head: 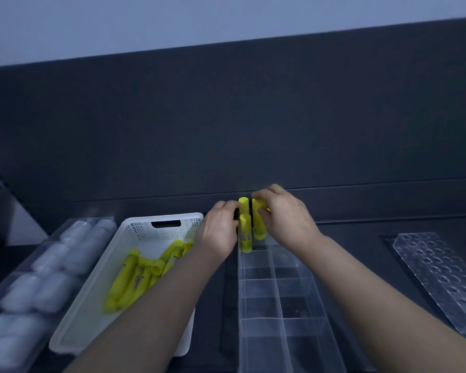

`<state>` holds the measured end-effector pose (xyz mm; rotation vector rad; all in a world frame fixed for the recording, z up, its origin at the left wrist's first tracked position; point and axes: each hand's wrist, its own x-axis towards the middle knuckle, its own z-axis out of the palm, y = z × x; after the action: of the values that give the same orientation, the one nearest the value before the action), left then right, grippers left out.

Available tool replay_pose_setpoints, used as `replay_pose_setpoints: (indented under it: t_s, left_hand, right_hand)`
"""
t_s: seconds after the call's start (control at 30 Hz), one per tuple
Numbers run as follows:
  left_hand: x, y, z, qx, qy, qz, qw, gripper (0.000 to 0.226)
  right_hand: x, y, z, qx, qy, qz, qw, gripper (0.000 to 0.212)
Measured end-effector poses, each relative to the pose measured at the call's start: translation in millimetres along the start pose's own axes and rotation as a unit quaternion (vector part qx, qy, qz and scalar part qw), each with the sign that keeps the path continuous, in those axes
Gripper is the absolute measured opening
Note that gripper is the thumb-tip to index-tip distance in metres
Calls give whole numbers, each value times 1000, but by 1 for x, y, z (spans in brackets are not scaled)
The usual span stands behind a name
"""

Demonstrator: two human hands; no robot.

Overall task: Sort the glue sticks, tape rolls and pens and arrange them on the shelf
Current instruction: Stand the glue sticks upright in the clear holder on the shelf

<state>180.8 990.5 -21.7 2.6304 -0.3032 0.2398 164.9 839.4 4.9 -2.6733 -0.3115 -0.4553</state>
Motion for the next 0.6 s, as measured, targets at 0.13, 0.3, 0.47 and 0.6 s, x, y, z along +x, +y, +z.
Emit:
replay_pose_setpoints:
  t_s: [0.13,0.3,0.47,0.6]
  left_hand:
    - [-5,-15,-12,17,31,-30,999,32]
    - [-12,-26,-18,12,53,-38,998,30]
    - [-16,-31,-21,18,57,-48,997,30]
    - [-21,-41,-33,17,62,-47,997,33]
  right_hand:
    - [2,-1,13,-15,-26,14,999,38]
    - [-1,2,27,-60,-88,39,994,36]
    - [0,2,31,-85,-74,41,993,34]
    - [-1,-9,25,-93,-42,24,994,41]
